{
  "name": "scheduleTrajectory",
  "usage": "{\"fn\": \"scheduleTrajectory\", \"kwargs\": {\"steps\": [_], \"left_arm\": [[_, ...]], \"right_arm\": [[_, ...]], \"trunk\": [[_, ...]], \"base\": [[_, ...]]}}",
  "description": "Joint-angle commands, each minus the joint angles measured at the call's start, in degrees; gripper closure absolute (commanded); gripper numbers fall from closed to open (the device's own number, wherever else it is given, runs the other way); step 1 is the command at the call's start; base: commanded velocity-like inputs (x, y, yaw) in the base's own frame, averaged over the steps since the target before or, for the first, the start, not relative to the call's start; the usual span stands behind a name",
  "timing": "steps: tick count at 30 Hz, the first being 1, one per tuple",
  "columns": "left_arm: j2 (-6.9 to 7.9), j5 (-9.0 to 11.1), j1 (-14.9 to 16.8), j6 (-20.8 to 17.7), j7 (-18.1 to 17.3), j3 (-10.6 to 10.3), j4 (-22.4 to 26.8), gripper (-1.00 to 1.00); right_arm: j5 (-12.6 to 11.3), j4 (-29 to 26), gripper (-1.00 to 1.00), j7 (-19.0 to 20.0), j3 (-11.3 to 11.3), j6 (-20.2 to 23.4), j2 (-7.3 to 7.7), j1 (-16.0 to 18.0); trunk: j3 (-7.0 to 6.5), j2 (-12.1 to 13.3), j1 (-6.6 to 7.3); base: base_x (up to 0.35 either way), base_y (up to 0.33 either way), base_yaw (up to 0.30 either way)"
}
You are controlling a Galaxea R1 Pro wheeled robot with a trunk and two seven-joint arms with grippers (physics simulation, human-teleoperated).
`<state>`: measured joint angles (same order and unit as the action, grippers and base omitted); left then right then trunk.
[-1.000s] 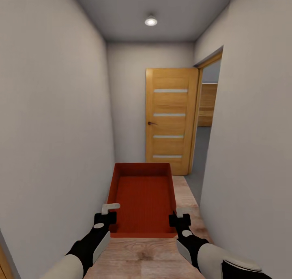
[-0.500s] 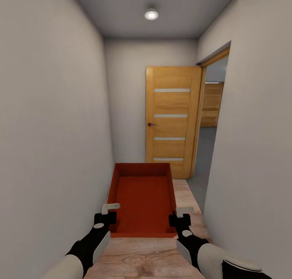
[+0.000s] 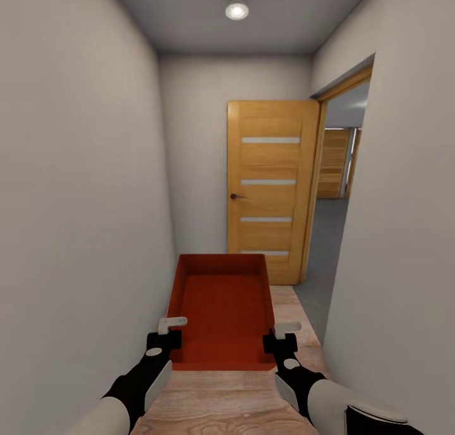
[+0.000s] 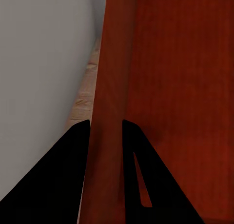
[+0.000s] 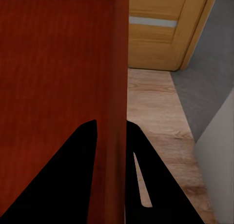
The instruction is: Move the two storage containers from the living room to the garage. In the garage, place one container on the floor and stack the other container on top of it (either order is fine).
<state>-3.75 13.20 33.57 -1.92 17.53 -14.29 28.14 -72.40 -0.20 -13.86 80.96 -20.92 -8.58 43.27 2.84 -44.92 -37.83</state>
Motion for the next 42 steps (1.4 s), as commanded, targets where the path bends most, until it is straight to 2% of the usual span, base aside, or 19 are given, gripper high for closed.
{"fn": "scheduleTrajectory", "kwargs": {"steps": [1, 42], "left_arm": [[0.49, 0.9, 0.0, -0.3, 0.8, 1.8, 0.0, 1.0], [0.51, 0.9, 0.0, -0.3, 0.8, 1.8, 0.0, 1.0]], "right_arm": [[0.2, -0.1, 1.0, -0.2, -0.7, -0.9, 0.05, 0.1], [0.2, -0.1, 1.0, -0.2, -0.7, -0.8, 0.05, 0.1]], "trunk": [[0.1, -0.1, -0.05], [0.1, -0.1, -0.05]], "base": [[0.311, 0.0, 0.0], [0.311, 0.0, 0.0]]}}
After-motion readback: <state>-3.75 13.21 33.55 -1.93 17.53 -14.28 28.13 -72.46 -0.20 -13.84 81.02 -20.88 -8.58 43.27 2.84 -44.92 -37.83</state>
